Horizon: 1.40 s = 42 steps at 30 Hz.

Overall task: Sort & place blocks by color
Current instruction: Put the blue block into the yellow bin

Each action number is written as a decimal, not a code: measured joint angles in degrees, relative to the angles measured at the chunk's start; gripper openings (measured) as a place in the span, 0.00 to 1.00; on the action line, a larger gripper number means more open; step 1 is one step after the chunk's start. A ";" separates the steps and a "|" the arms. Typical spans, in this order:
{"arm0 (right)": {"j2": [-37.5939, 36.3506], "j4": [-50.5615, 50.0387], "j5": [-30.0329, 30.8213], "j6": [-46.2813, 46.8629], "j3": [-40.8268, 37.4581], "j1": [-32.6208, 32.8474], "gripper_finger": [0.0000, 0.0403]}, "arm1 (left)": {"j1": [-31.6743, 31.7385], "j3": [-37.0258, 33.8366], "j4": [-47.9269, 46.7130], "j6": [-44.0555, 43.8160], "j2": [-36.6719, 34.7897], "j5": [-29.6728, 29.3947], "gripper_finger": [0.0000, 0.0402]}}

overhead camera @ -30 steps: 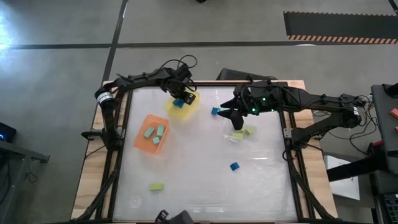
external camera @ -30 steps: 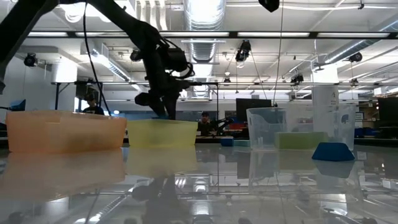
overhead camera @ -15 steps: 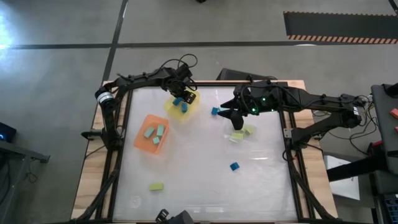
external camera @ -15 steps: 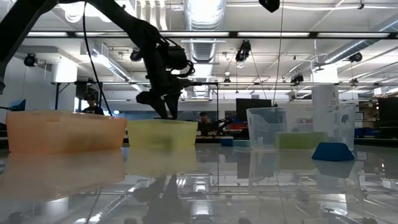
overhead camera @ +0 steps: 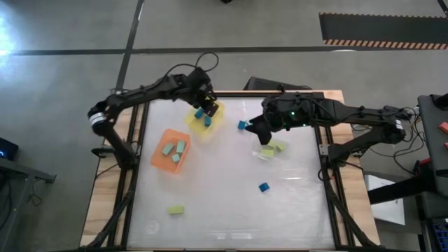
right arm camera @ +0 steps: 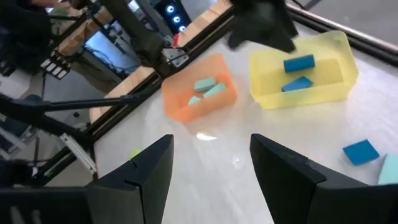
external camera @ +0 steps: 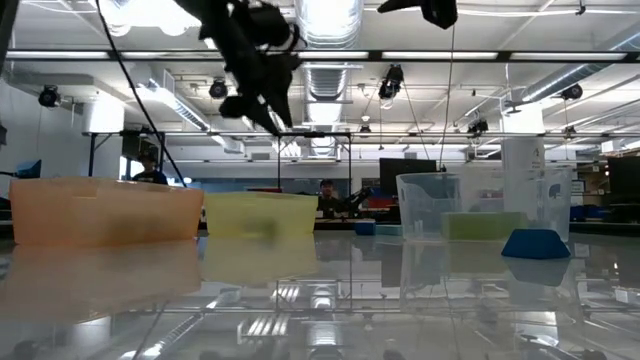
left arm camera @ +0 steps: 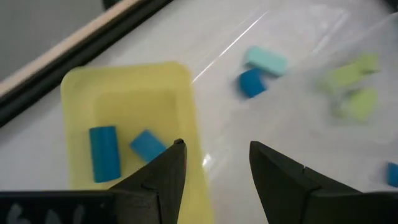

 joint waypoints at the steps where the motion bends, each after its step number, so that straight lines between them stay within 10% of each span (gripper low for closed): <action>1: 0.29 0.02 -0.03 0.35 0.00 -0.26 0.50 | -0.84 0.00 0.23 0.02 -1.39 0.02 0.40; 18: 9.52 -11.09 -2.98 -2.59 7.55 -8.56 0.50 | -11.06 -0.04 1.30 -0.11 -21.41 -0.07 0.40; 42: 49.41 -36.93 -7.20 -29.89 37.20 -22.43 0.50 | -17.10 -0.15 4.68 -7.36 -26.66 -0.49 0.40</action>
